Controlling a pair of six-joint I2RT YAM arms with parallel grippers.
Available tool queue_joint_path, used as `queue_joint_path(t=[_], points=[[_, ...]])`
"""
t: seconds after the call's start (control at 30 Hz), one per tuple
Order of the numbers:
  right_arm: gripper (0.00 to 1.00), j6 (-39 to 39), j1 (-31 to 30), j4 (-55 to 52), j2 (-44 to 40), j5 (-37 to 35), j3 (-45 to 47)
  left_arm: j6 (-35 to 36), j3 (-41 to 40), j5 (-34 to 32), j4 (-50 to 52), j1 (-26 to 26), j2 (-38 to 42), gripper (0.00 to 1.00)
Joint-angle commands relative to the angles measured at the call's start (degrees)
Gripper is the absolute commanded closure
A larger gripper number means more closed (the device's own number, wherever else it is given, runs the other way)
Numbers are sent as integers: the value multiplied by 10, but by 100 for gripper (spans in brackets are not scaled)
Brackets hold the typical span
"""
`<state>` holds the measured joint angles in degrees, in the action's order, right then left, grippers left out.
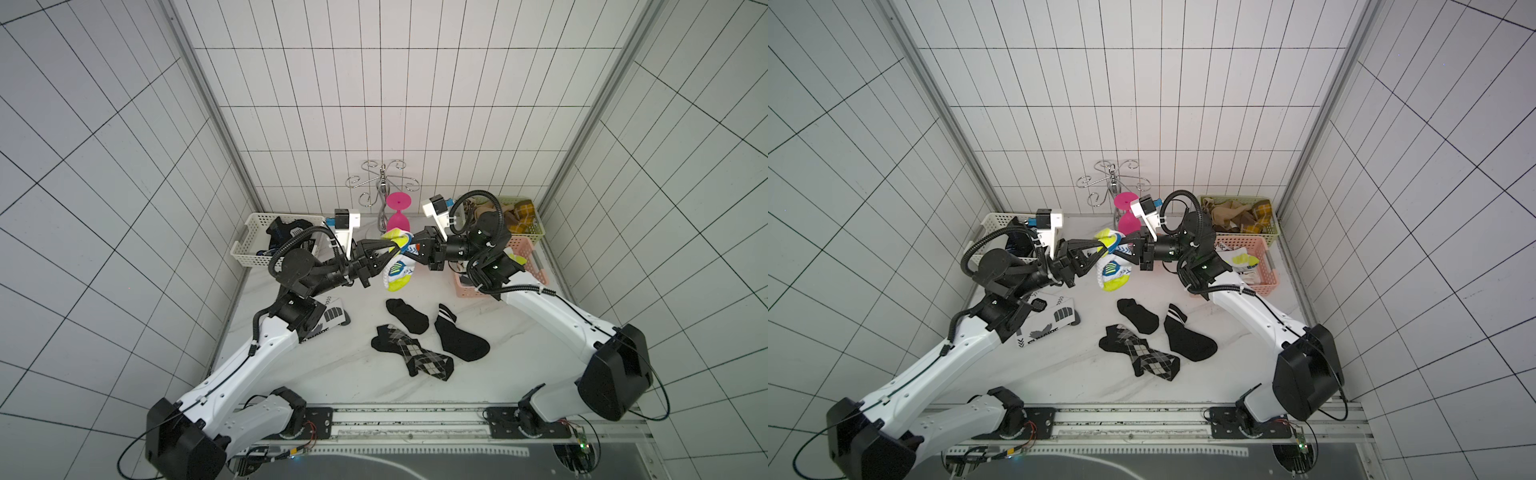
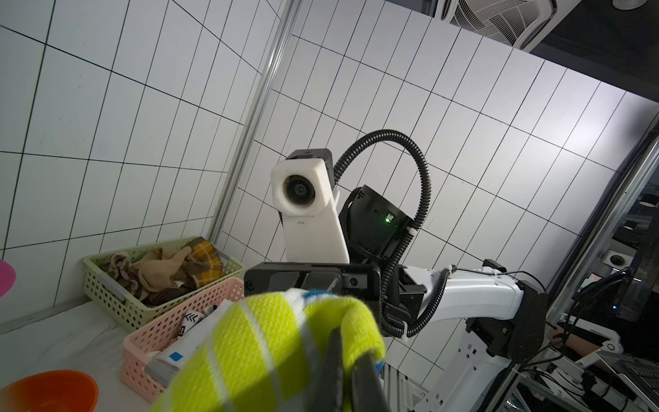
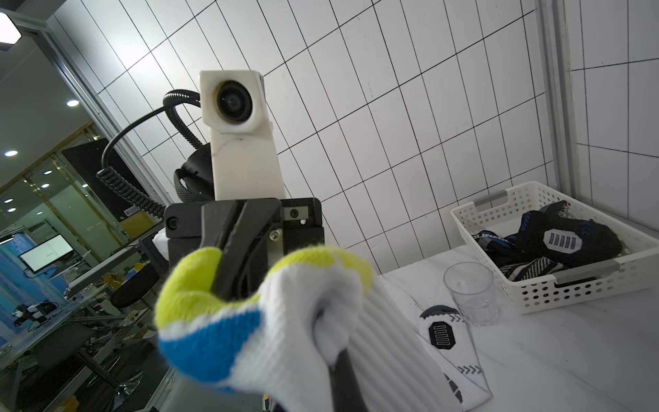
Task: Sort the socks into the basket by color
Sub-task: Pick up the sock at the center of the board, then place the sock in the bin.
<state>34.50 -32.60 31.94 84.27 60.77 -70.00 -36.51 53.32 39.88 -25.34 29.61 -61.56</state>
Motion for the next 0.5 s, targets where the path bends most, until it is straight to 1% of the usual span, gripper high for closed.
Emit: queue_joint_path(t=[0.0, 0.03, 0.07, 0.1, 0.17, 0.33, 0.4, 0.47], points=[[100, 4, 11, 3, -7, -4, -1, 7, -6, -15, 20, 5, 10, 57], [100, 2, 16, -5, -9, -8, 1, 12, -7, -23, 28, 5, 14, 50], [100, 1, 24, -10, -13, -14, 5, 18, -6, -31, 38, 5, 20, 46], [100, 1, 33, -16, -17, -21, 10, 27, -4, -41, 51, 4, 25, 42], [100, -2, 55, -39, -24, -34, 13, 45, -1, -62, 81, 3, 35, 38], [100, -3, 126, -91, -50, -79, 29, 81, 10, -119, 157, -10, 63, 36], [100, -4, 165, -119, -68, -119, 42, 94, 16, -146, 196, -15, 71, 36], [100, -20, 197, -165, -81, -161, 43, 103, 20, -170, 226, -17, 74, 36]])
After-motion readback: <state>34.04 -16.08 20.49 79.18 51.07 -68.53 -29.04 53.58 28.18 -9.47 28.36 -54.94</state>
